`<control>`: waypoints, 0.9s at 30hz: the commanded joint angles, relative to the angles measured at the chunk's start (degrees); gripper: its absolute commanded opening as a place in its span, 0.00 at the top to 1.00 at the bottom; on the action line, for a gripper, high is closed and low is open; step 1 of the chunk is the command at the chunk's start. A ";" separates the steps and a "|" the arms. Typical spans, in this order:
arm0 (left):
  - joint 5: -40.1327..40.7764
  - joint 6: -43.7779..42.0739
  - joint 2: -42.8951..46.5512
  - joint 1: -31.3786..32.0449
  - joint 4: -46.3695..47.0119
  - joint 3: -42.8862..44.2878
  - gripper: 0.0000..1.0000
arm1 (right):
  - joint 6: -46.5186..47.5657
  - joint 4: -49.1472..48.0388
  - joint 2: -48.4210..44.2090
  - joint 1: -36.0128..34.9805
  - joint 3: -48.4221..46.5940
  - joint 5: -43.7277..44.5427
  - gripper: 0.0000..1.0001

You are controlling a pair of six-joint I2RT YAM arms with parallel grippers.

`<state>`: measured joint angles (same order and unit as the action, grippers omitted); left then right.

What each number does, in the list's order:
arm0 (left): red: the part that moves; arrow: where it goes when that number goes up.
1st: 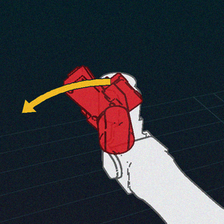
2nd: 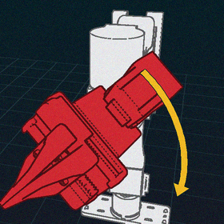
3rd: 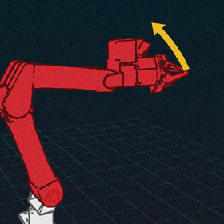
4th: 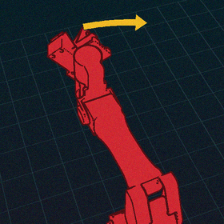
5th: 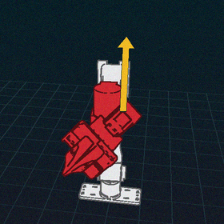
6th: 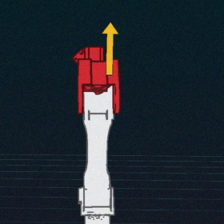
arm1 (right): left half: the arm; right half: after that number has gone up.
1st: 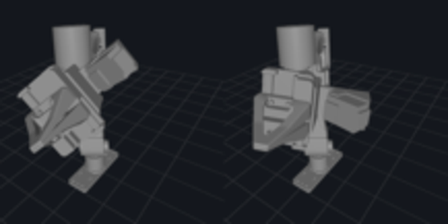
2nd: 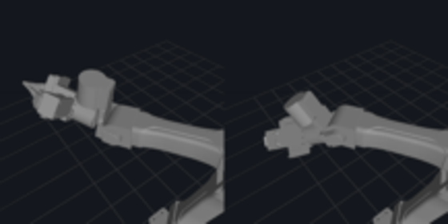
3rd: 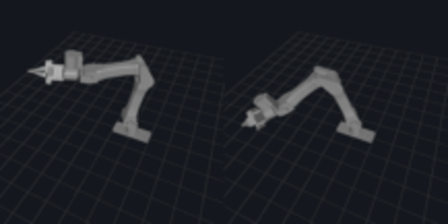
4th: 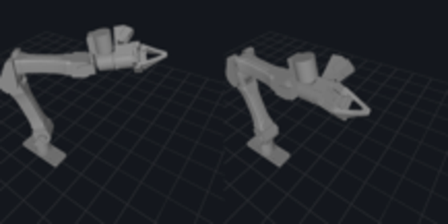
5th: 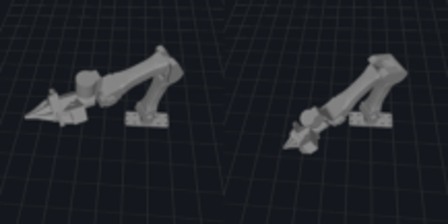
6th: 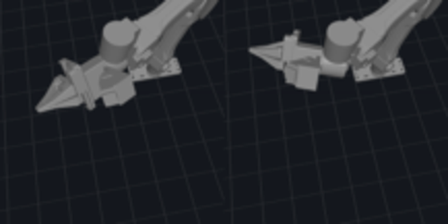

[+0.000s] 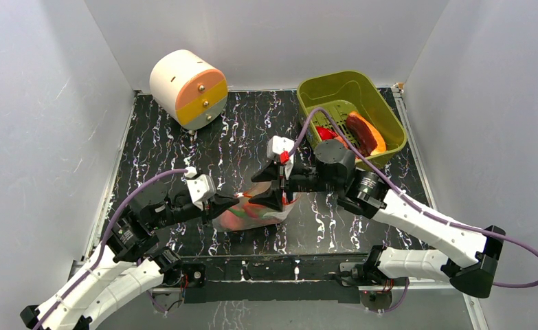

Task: Place the food in the zip-top bag and seal the zipper
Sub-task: Zip the zipper food storage bag at the center of the board.

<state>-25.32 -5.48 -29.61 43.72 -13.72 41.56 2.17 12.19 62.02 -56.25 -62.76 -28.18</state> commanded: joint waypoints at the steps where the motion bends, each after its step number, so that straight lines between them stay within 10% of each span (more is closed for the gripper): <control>1: -1.12 0.25 1.14 0.13 1.26 0.63 1.00 | 8.11 -1.31 1.17 -0.19 -4.16 -4.00 0.47; 27: -0.73 0.49 1.47 0.13 1.51 -0.25 1.00 | 12.06 -8.40 8.17 -0.13 -3.18 -13.06 0.82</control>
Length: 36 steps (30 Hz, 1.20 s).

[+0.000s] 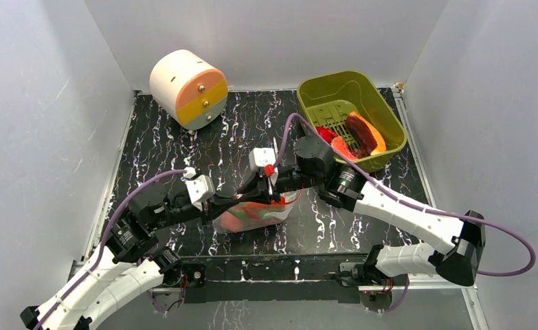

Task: Place the food in the zip-top bag and seal the zipper
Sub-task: Zip the zipper food storage bag at the center of the board.

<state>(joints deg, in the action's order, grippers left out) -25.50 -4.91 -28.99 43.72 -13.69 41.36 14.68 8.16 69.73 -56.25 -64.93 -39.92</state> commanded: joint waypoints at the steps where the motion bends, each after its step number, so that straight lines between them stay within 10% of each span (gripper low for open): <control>1: -0.61 -0.04 0.93 0.13 1.59 -0.07 1.00 | -0.36 -4.38 0.46 -0.22 -0.84 -1.00 0.85; 6: -0.87 -0.18 1.58 0.13 1.70 -0.56 1.00 | 1.53 -1.16 0.68 -0.22 -0.89 1.39 0.98; 32: 1.95 0.52 3.10 0.11 0.66 0.84 1.00 | 6.80 12.10 -1.97 1.19 -2.77 7.62 1.00; 36: -0.91 1.47 0.27 0.13 1.04 2.36 0.77 | 3.83 7.34 -1.46 1.29 -2.31 3.90 1.00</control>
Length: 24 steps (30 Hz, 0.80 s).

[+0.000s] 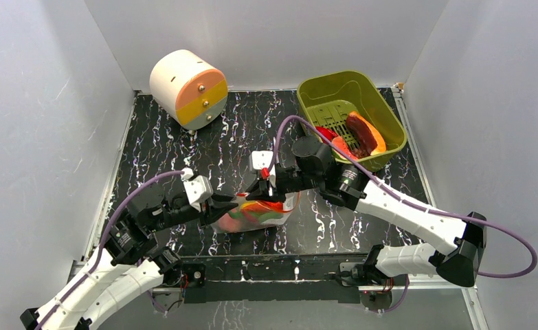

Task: Place the food in the zip-top bag and seal the zipper
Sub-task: Zip the zipper food storage bag at the center of the board.

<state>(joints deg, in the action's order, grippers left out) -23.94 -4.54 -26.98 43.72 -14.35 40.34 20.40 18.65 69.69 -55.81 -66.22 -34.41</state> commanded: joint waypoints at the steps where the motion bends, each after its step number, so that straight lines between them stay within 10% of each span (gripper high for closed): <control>1: -3.26 1.18 -2.43 0.13 1.96 3.65 0.75 | -2.35 -3.79 -1.06 0.85 -1.02 -1.97 1.00; 10: -3.57 1.57 -3.83 0.13 3.46 3.61 0.72 | -4.14 -5.13 0.16 0.78 -1.11 -4.07 1.00; 15: -3.78 1.33 -3.56 0.14 4.41 3.29 1.00 | -4.01 -3.81 -0.02 0.81 -1.11 -4.17 1.00; 24: -0.74 0.34 -0.87 0.13 2.78 4.16 1.00 | 1.92 6.90 -1.42 1.28 -2.10 1.14 1.00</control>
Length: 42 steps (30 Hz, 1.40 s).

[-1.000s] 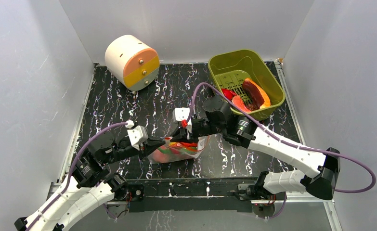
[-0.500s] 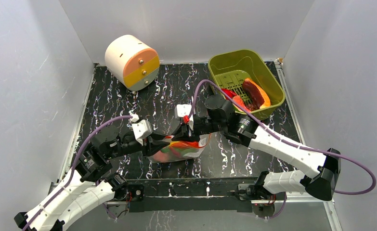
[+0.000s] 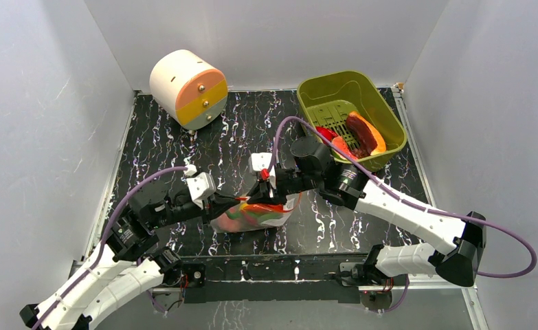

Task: Place the food in the zip-top bag and seal the zipper
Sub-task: Zip the zipper food storage bag at the center of the board.

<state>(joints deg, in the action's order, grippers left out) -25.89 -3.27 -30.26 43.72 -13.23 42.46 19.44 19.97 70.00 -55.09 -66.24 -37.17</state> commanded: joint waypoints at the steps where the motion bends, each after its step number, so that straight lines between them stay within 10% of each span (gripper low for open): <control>1: 1.22 -0.92 2.62 0.13 1.46 2.18 1.00 | 3.19 6.20 -2.05 0.74 -2.01 4.36 1.00; 11: 0.22 0.39 1.92 0.12 1.94 2.53 1.00 | 3.34 5.57 -3.56 2.65 -1.09 1.60 1.00; 16: -3.51 0.65 -1.24 0.13 1.78 3.45 0.70 | 2.43 2.84 -2.86 2.62 -1.04 -0.59 1.00; 21: -4.86 0.88 -3.83 0.13 2.99 3.63 0.66 | 2.20 1.60 -2.46 2.62 -1.71 -1.42 1.00; 26: -4.72 0.62 -4.26 0.12 4.40 3.08 0.68 | 2.23 1.47 -2.02 2.62 -2.14 -1.68 1.00; 32: -5.14 -0.55 -4.65 0.13 2.99 3.31 1.00 | 1.99 0.79 -2.05 2.67 -1.70 -1.47 1.00; 42: -2.41 -3.53 -3.67 0.18 -0.44 6.30 1.00 | 2.33 1.58 -2.38 2.62 -0.81 -0.44 1.00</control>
<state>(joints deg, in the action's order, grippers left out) -29.26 -4.49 -34.74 43.72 -12.10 44.82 21.98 24.71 68.03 -52.75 -66.22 -37.91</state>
